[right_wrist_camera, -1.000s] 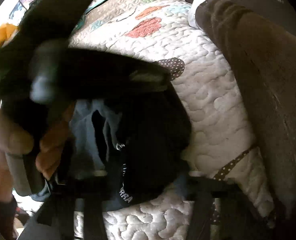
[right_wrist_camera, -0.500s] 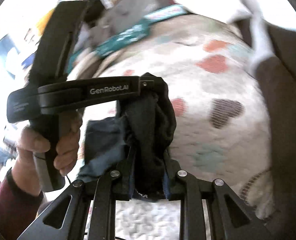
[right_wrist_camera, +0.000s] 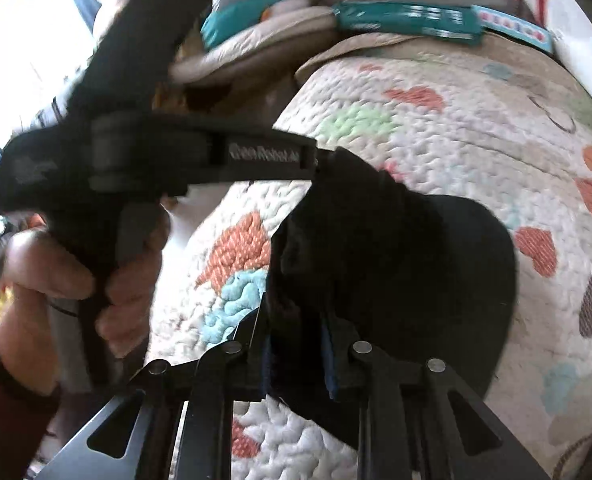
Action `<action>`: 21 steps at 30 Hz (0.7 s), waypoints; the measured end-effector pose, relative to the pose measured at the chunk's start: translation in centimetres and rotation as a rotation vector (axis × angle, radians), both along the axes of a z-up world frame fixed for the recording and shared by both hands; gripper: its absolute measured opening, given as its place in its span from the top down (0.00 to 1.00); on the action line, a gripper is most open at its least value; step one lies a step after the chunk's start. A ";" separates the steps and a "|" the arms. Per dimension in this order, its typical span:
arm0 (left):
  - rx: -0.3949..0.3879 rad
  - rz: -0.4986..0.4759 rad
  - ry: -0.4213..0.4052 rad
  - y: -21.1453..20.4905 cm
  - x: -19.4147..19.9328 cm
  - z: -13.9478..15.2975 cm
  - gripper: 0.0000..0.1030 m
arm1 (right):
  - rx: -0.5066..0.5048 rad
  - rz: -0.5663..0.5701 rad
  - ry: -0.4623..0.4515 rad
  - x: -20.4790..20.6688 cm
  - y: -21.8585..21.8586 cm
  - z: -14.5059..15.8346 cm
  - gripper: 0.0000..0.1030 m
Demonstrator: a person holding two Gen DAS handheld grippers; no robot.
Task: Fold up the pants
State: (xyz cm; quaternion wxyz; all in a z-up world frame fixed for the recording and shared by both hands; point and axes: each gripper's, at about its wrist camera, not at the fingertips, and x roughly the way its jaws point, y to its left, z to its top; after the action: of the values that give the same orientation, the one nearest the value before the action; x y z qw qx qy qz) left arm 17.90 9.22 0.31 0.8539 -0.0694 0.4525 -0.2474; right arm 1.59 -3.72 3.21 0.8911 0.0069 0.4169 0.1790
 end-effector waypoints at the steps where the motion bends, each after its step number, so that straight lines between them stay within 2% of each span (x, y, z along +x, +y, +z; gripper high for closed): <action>1: -0.002 0.010 -0.002 0.4 -0.1 -0.2 0.86 | -0.024 0.007 -0.005 0.1 0.6 -0.4 0.74; 5: -0.009 0.105 -0.030 2.7 -0.5 -0.5 0.73 | -0.082 0.023 -0.011 0.1 1.7 -1.0 0.65; 8: -0.075 0.196 -0.028 5.0 -0.9 -0.7 0.65 | -0.078 0.058 -0.010 -0.5 1.9 -0.9 0.48; 10: -0.119 0.265 -0.024 6.6 -1.2 -1.0 0.62 | -0.076 0.086 -0.015 -1.5 2.3 -0.5 0.41; 16: -0.219 0.413 0.012 11.1 -2.5 -3.1 0.60 | -0.030 0.167 -0.034 -4.6 0.2 1.5 0.40; 18: -0.218 0.444 0.021 12.0 -2.9 -4.1 0.60 | -0.022 0.135 -0.085 -5.0 -1.4 3.1 0.40; 21: -0.200 0.489 0.057 13.1 -3.2 -6.1 0.60 | -0.071 0.028 -0.152 -4.1 -3.0 4.8 0.40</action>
State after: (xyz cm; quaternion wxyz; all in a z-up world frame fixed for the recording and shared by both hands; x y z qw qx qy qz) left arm 14.73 22.35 -5.84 0.8642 -0.2678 0.4192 -0.0751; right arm -2.56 -6.74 8.00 0.9174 -0.0443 0.3540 0.1765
